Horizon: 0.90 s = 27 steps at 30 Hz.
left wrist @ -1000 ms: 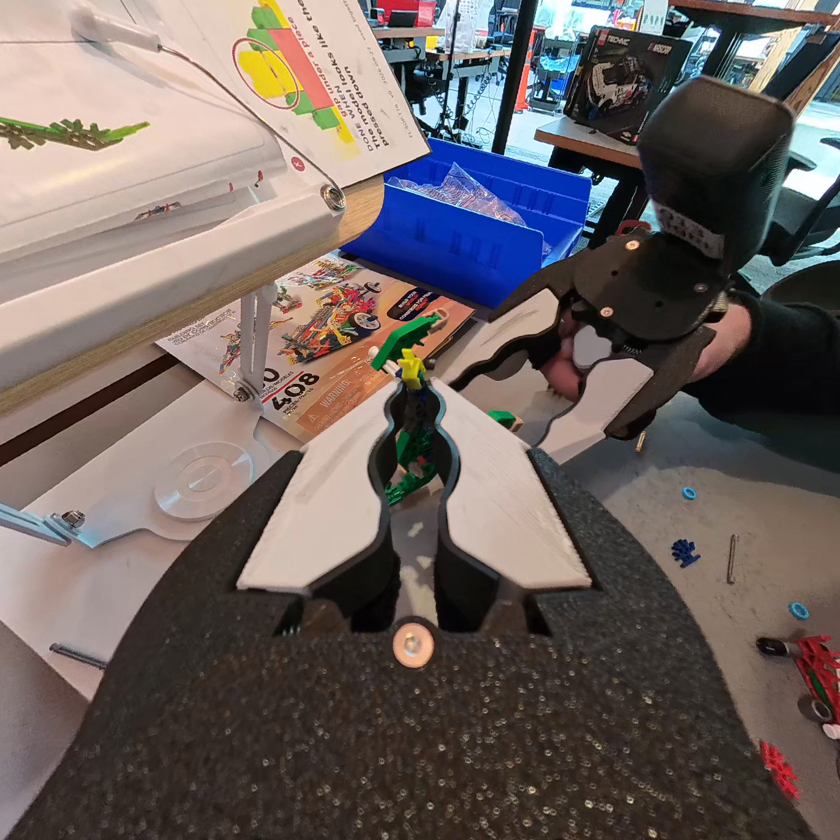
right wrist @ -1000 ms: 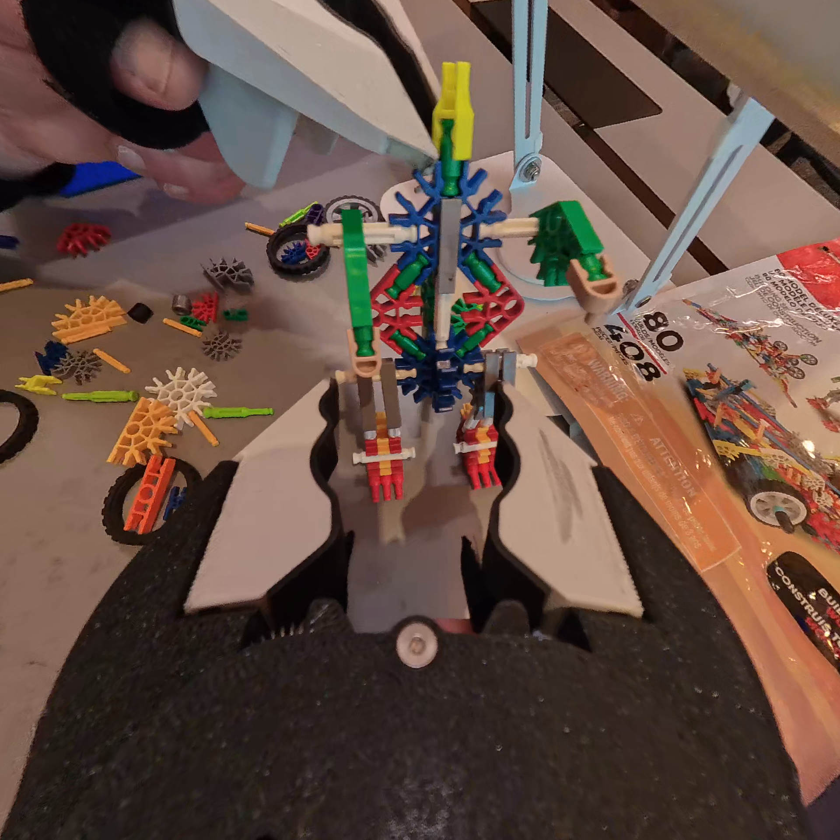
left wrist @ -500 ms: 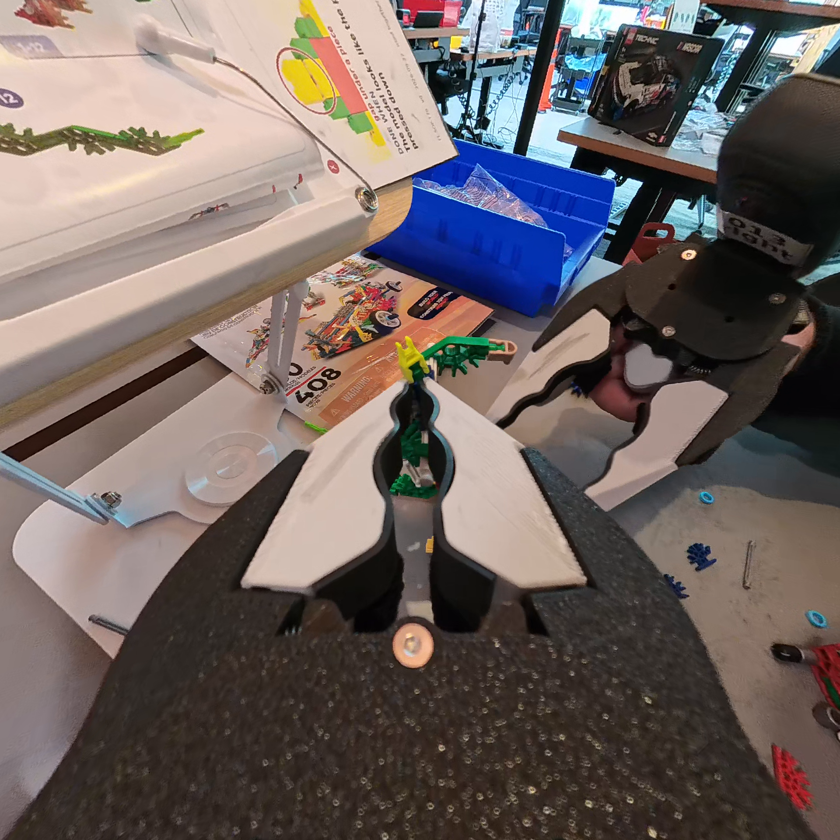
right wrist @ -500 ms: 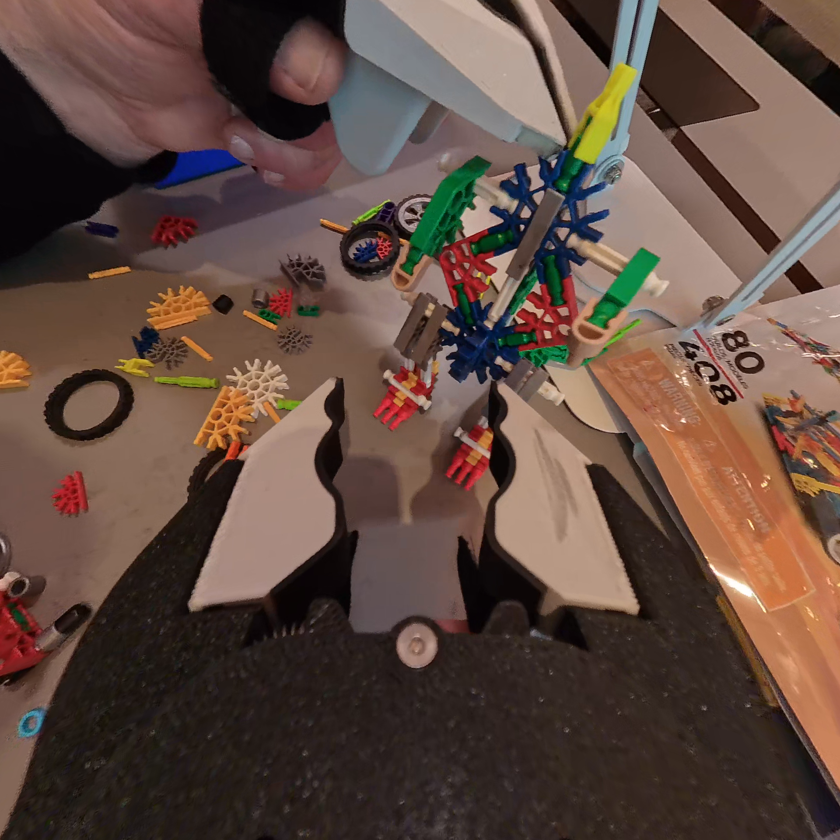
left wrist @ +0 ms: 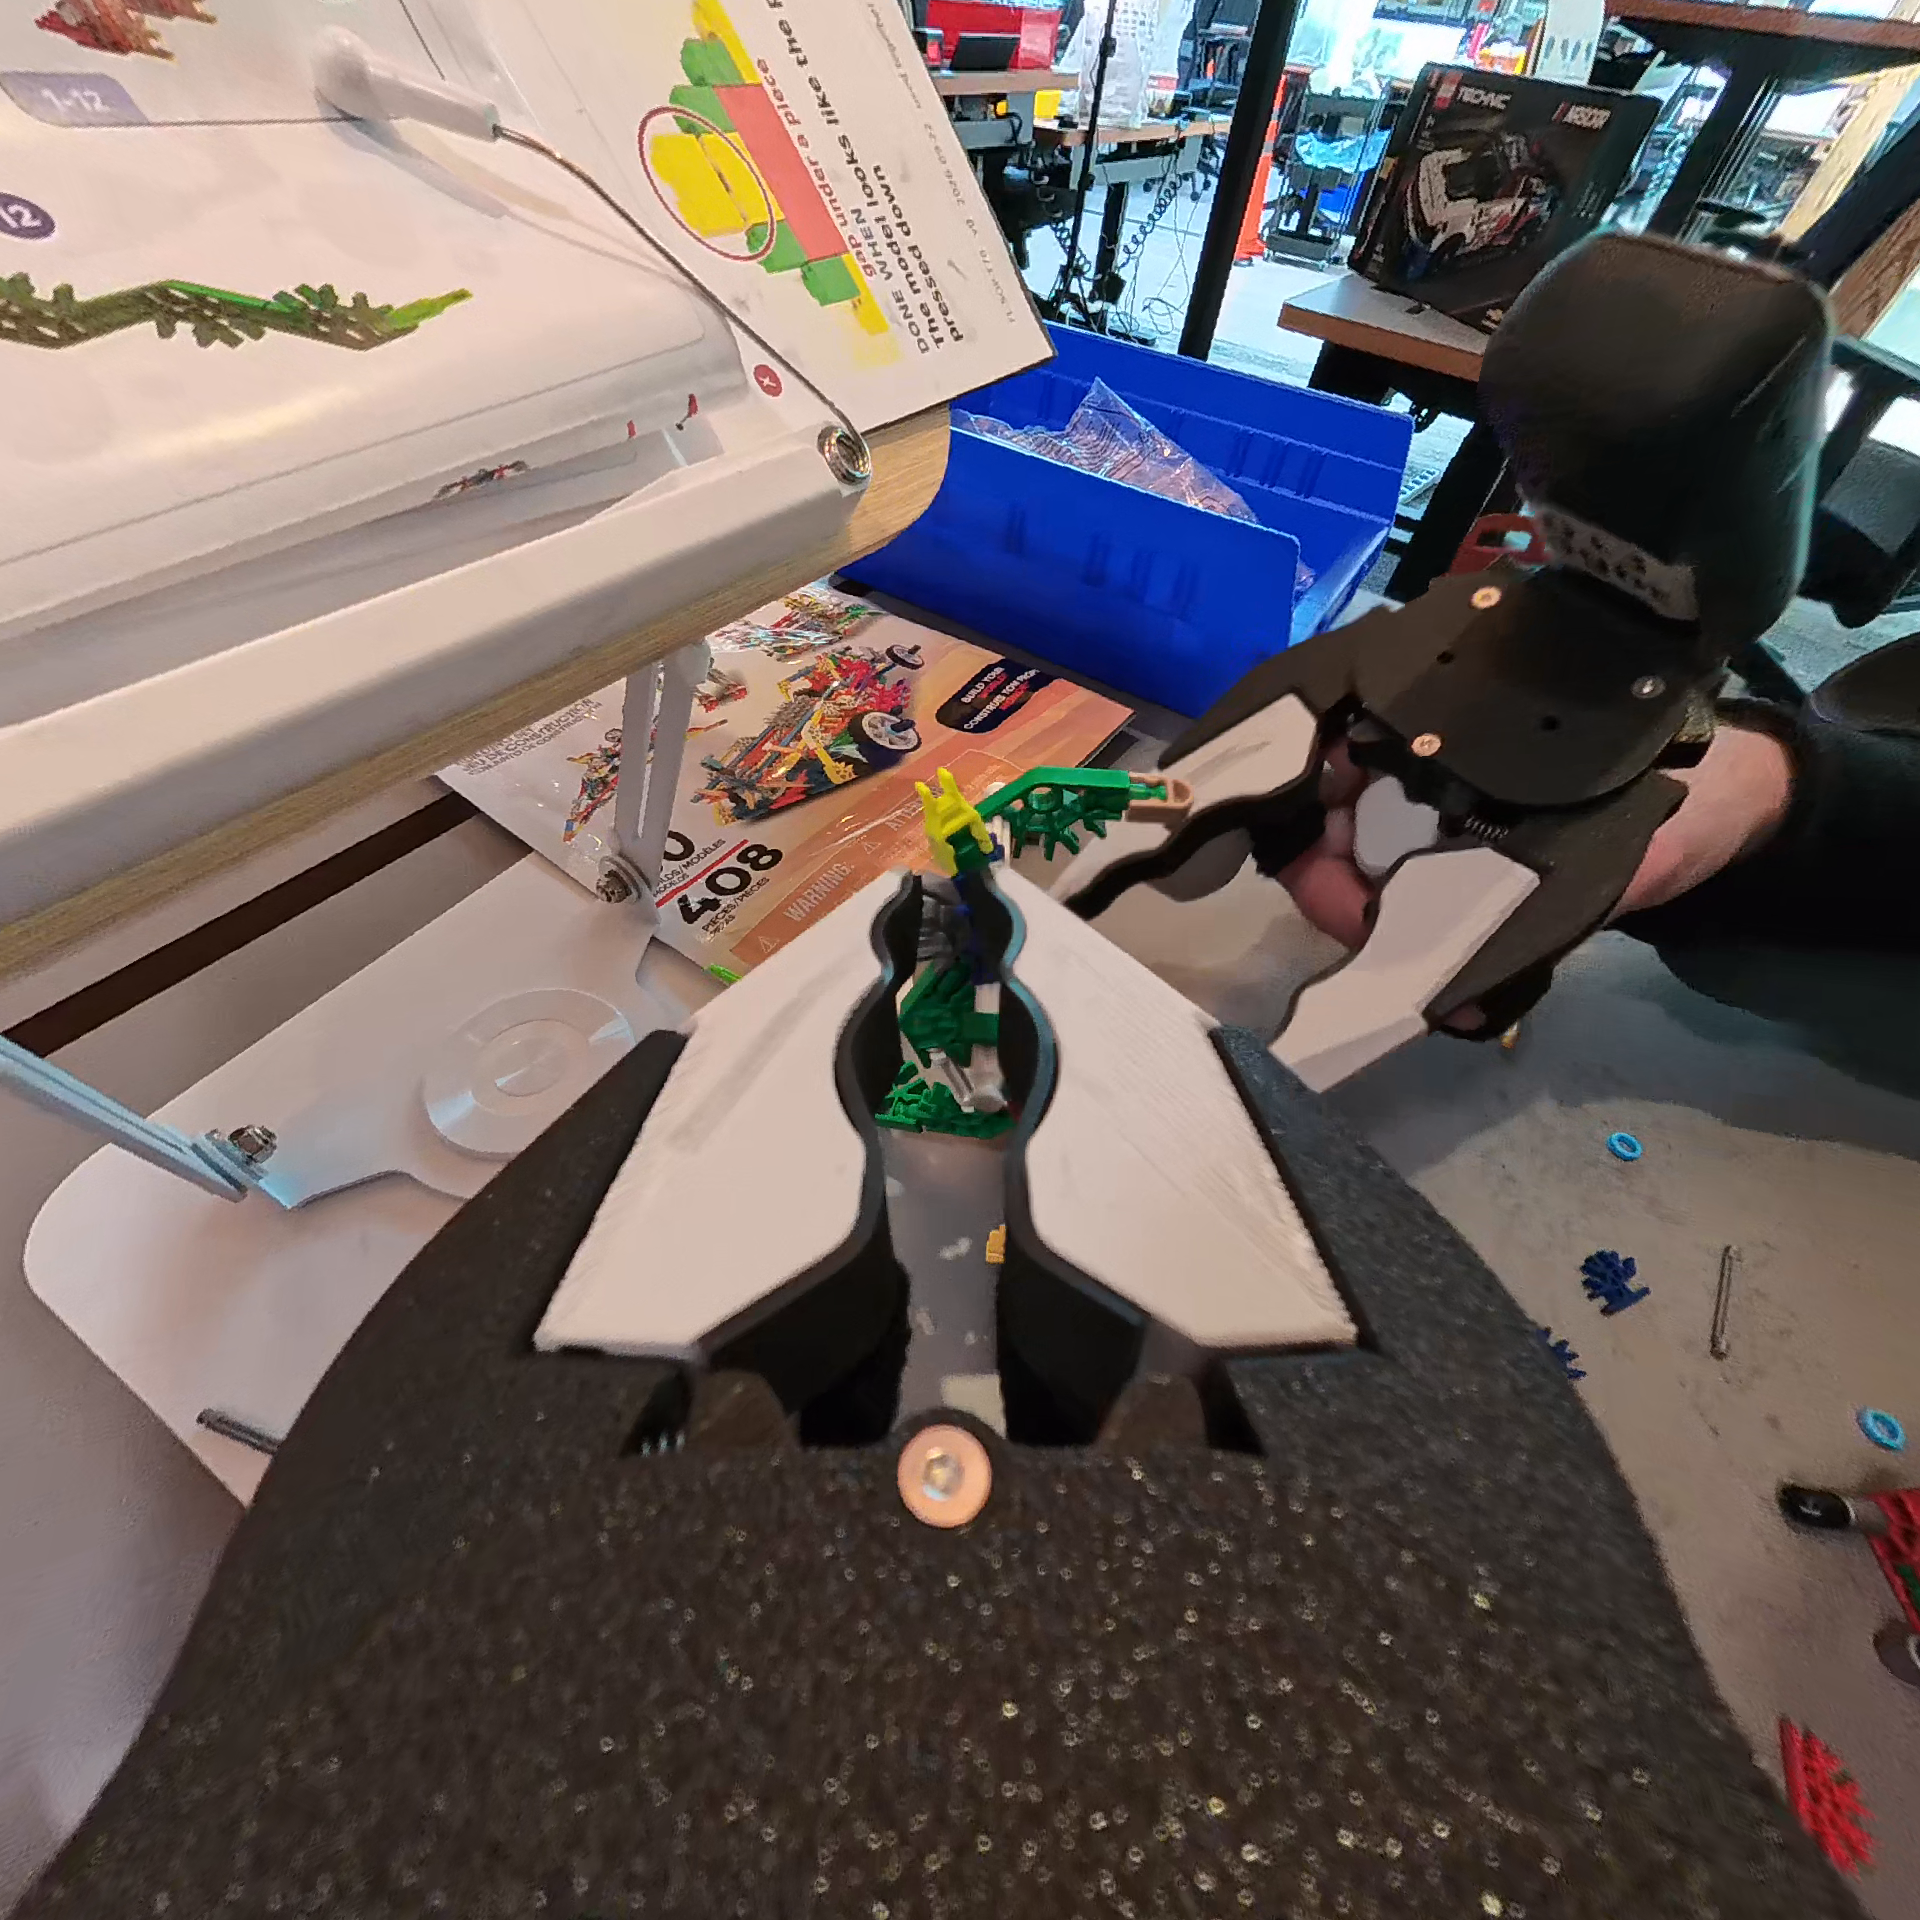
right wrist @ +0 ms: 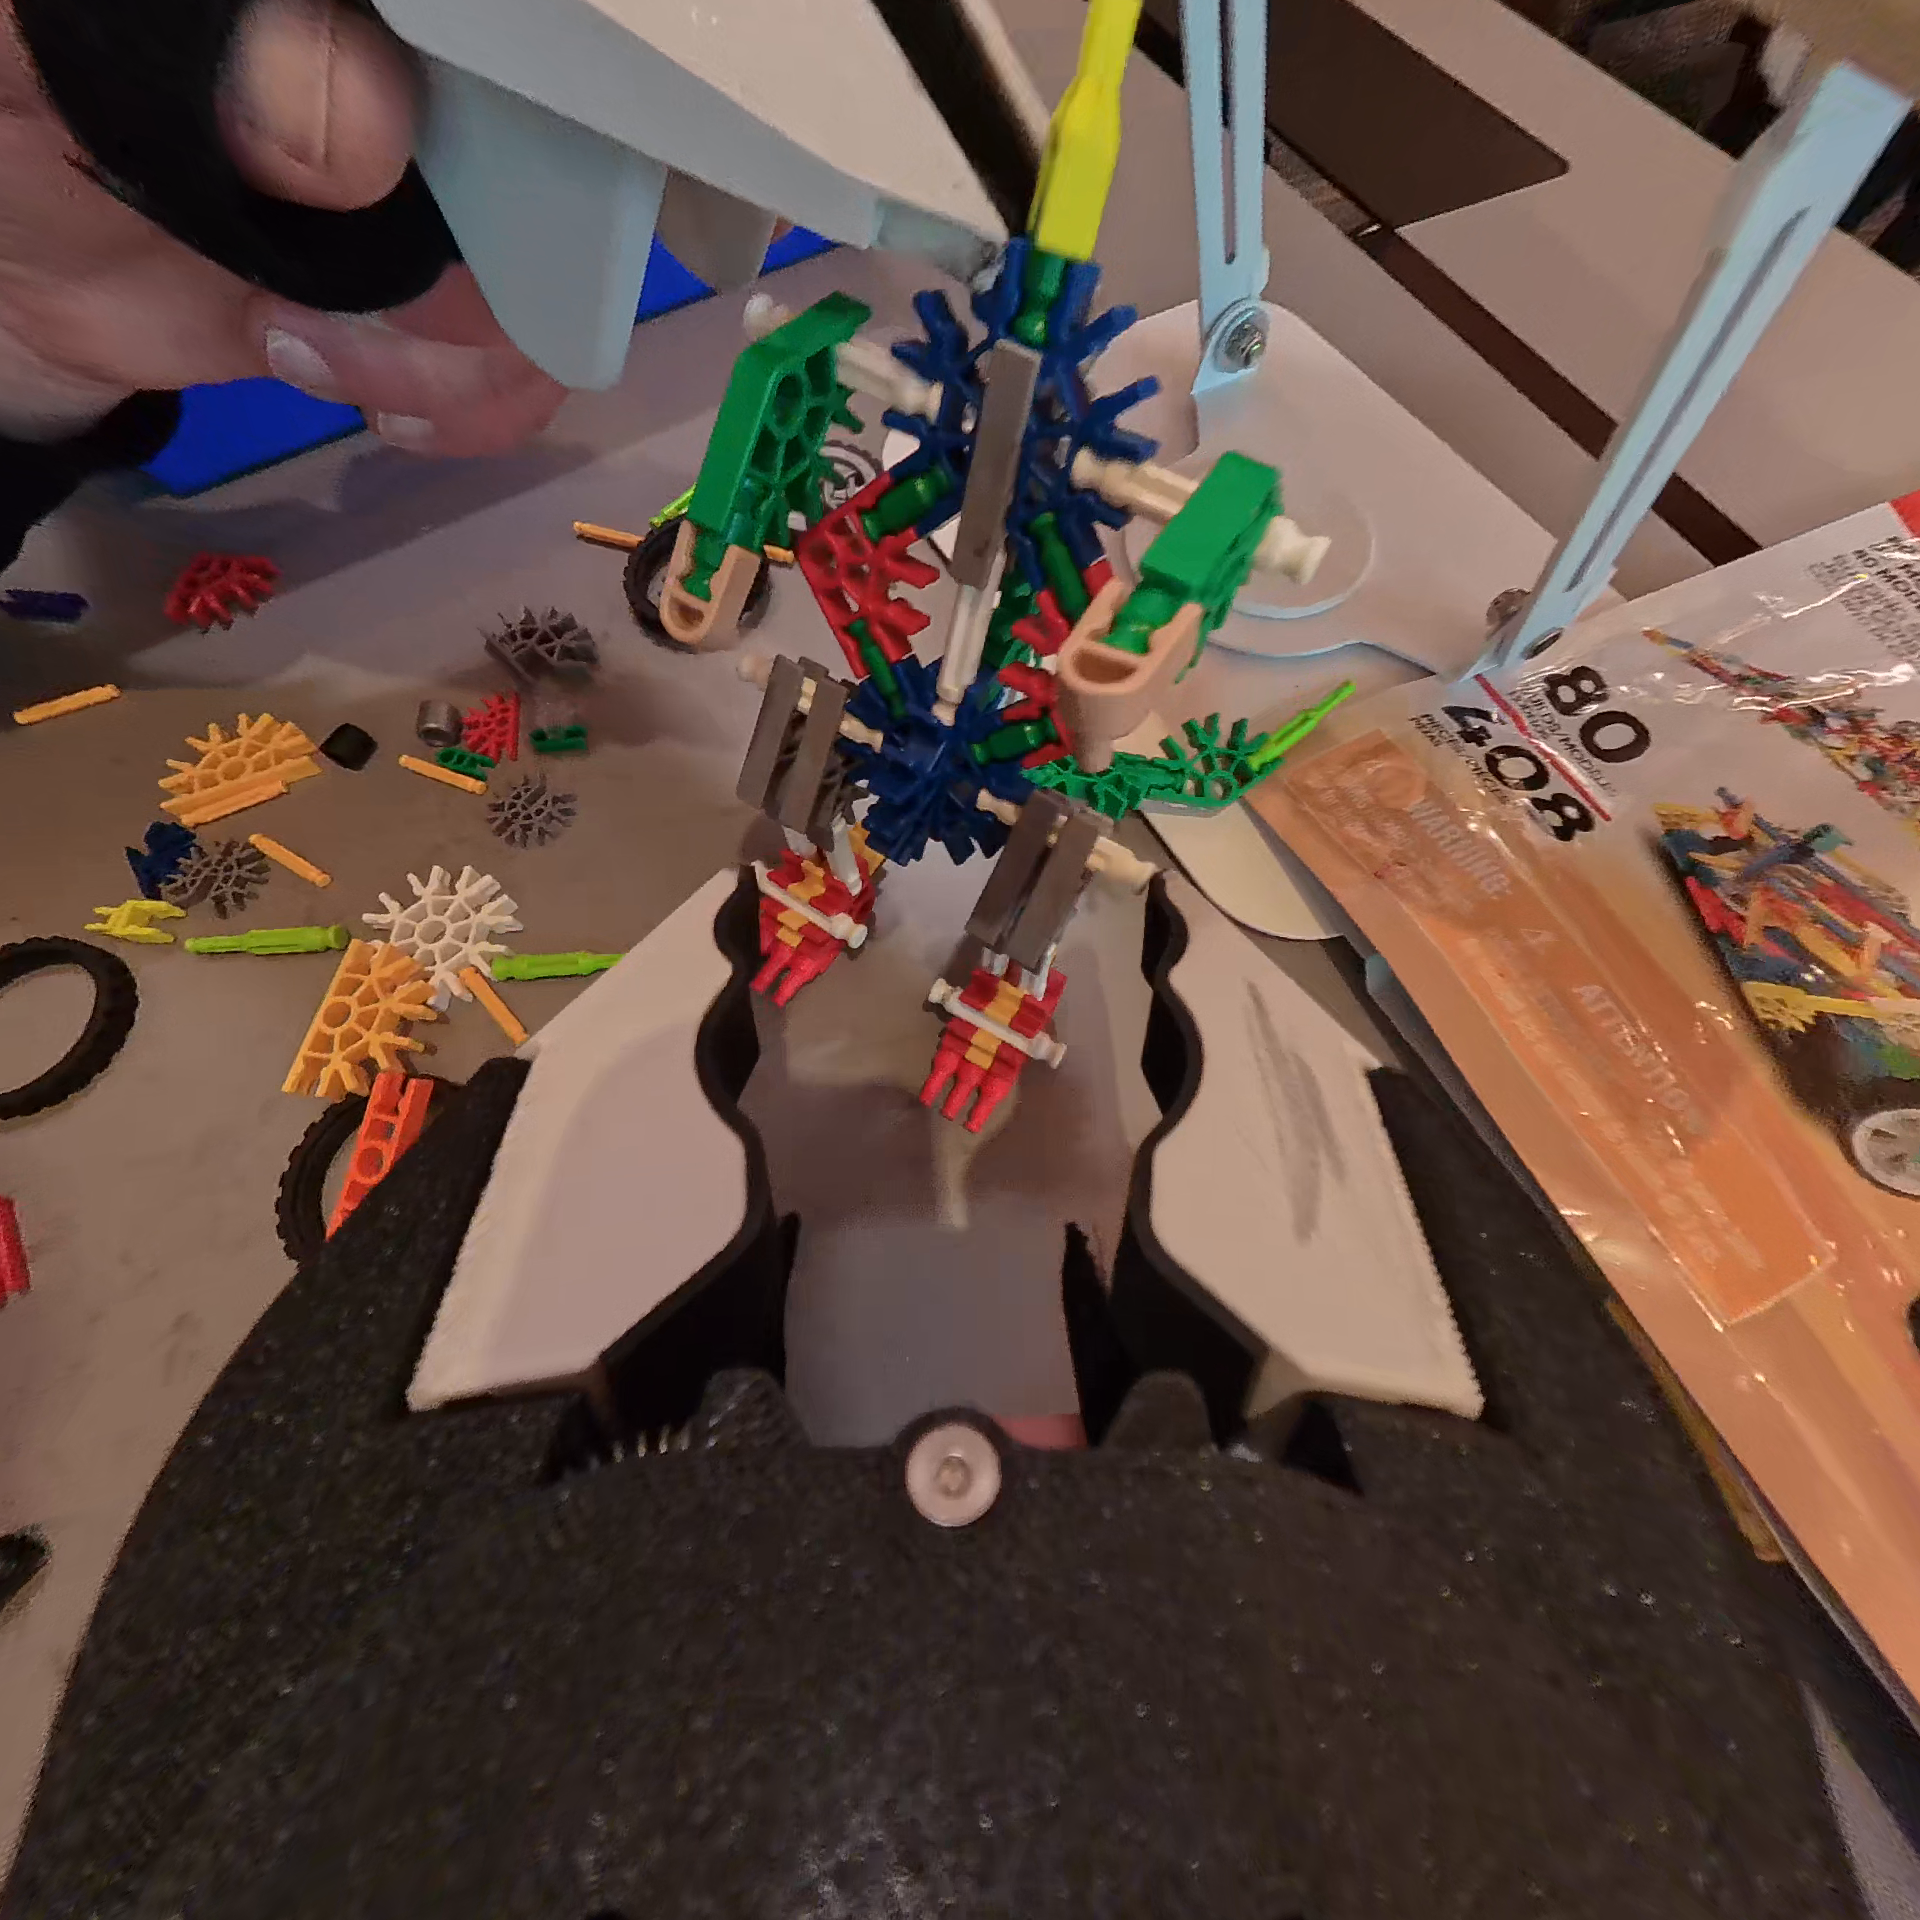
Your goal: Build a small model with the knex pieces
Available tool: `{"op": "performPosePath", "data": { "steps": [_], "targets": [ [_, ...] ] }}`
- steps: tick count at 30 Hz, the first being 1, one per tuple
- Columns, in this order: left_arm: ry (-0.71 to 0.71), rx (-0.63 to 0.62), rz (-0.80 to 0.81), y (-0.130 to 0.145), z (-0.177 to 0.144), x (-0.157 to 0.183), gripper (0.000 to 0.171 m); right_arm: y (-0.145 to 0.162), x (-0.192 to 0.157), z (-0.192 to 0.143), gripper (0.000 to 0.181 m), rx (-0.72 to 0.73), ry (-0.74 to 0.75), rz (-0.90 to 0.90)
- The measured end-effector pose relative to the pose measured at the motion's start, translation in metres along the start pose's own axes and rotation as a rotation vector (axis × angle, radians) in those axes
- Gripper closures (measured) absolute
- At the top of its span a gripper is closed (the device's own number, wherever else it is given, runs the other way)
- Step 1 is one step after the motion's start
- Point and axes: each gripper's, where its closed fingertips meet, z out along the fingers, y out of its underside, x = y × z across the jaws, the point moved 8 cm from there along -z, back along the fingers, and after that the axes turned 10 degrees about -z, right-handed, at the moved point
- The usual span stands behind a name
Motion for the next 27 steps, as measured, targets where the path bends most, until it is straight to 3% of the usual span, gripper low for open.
{"op": "performPosePath", "data": {
  "steps": [13,27],
  "targets": [
    [0.068,0.05,-0.016,0.003,0.005,0.003,0.162,0.002,-0.006,0.004,0.114,-0.032,-0.002,-0.034],
    [-0.08,0.042,0.073,0.004,0.005,0.004,0.164,-0.001,-0.015,0.006,0.115,-0.081,0.013,-0.069]
  ]
}}
